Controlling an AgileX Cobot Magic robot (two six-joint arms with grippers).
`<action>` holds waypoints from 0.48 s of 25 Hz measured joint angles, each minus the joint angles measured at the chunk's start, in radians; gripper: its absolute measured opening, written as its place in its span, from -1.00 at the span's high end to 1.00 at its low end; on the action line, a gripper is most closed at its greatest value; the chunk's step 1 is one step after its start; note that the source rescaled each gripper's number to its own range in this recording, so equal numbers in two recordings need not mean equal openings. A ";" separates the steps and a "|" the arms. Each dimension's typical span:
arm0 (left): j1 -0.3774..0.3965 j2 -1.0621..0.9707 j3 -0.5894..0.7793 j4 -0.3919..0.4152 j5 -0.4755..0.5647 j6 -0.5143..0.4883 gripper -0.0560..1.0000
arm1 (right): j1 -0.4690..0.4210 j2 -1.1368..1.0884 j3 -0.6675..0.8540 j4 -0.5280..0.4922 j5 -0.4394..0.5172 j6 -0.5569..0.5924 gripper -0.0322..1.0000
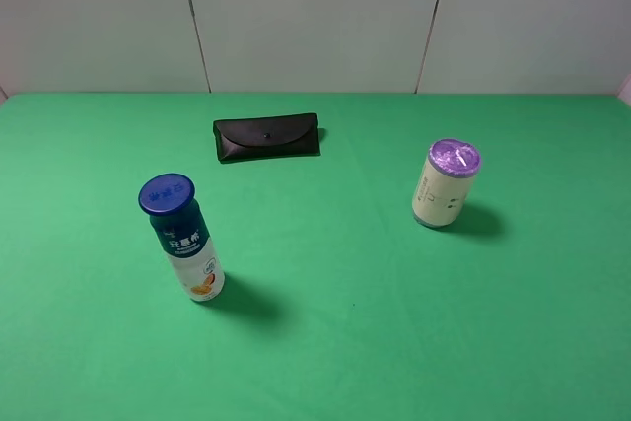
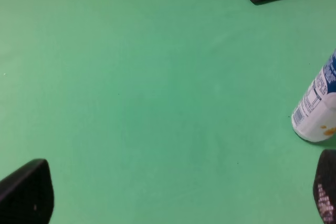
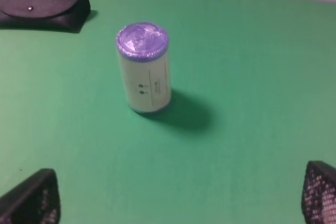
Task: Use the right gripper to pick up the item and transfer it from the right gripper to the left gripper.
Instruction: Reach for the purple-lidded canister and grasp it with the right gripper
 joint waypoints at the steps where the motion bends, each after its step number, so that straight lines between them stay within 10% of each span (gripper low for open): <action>1: 0.000 0.000 0.000 0.000 0.000 0.000 -0.95 | 0.000 0.000 0.000 0.000 0.000 0.000 -0.99; 12: 0.000 0.000 0.000 0.000 0.000 0.000 -0.95 | 0.000 0.000 0.000 0.000 0.000 0.000 -0.99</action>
